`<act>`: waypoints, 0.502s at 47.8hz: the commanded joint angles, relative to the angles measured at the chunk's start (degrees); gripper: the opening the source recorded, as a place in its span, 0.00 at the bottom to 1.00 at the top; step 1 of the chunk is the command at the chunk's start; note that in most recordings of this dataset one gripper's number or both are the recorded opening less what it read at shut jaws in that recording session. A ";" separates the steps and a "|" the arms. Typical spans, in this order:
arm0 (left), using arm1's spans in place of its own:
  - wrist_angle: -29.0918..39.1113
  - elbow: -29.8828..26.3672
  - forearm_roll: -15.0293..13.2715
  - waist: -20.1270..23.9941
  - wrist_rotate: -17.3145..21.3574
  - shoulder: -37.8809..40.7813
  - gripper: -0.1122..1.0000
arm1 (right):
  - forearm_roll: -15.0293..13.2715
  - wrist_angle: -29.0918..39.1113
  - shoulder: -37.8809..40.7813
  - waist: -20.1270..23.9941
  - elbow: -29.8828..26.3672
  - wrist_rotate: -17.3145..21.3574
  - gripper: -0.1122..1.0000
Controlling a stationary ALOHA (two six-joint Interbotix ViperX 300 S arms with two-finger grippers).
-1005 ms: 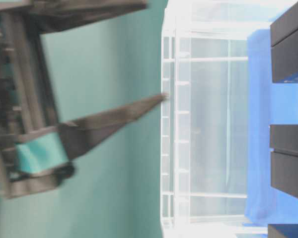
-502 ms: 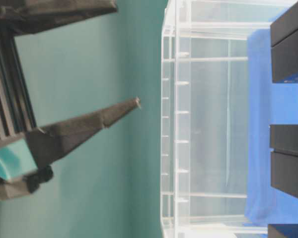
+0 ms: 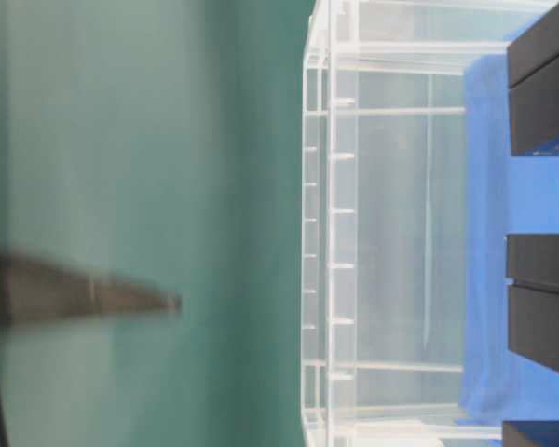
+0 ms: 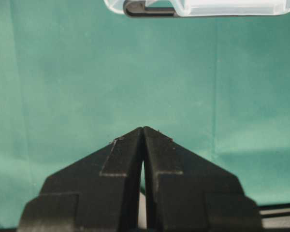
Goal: Take the box out of the case with the left arm.
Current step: 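Open the left gripper, release the box, and withdraw left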
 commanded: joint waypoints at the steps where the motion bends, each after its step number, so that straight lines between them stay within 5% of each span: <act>1: -1.49 4.66 0.18 -0.79 -0.53 -6.15 0.93 | -0.09 0.18 -0.18 0.00 -0.53 0.00 0.12; 24: -6.59 27.77 0.09 -3.52 -3.43 -26.19 0.93 | -0.09 0.97 0.00 0.00 0.18 0.09 0.12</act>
